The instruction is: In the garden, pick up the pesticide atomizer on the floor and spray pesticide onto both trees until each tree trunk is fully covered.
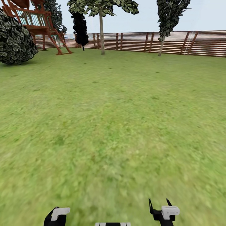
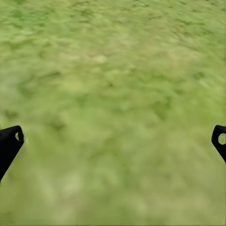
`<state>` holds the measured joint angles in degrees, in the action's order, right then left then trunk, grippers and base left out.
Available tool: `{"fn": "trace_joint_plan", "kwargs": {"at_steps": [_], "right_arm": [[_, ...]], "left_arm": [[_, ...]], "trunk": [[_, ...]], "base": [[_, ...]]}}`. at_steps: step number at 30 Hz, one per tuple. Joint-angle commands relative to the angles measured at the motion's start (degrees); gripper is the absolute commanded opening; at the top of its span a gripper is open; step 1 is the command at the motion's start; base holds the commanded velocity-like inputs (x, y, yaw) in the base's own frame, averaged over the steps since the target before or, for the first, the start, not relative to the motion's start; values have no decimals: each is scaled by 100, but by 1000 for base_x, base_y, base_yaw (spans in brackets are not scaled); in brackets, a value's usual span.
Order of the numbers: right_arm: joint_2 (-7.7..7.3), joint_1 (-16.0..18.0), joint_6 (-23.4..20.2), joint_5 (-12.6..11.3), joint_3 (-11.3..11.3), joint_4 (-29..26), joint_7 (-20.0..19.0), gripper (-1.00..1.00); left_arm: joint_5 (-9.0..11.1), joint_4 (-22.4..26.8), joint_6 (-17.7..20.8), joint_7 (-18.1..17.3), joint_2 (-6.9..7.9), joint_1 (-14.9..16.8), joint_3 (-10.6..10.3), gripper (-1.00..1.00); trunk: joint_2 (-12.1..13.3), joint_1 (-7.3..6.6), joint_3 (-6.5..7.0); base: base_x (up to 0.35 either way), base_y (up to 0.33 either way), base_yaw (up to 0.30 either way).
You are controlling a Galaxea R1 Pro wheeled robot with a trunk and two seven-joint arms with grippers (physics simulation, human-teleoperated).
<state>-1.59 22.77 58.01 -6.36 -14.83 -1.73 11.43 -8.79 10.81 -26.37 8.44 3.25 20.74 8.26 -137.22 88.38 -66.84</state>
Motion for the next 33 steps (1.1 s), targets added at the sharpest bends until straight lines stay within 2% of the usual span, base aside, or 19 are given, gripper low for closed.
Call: {"fn": "trace_joint_plan", "kwargs": {"at_steps": [1,27,33], "right_arm": [[4,0,0,2,-2,16,0,100],[44,0,17,12,-11,50,0,100],[45,-2,26,12,-11,50,1,100]], "left_arm": [[0,0,0,0,0,0,0,-100],[8,0,9,0,-9,0,1,-100],[14,0,9,0,-9,0,2,-100]], "trunk": [[0,0,0],[0,0,0],[0,0,24]], "base": [[333,82,-1],[288,194,20],[328,34,95]]}}
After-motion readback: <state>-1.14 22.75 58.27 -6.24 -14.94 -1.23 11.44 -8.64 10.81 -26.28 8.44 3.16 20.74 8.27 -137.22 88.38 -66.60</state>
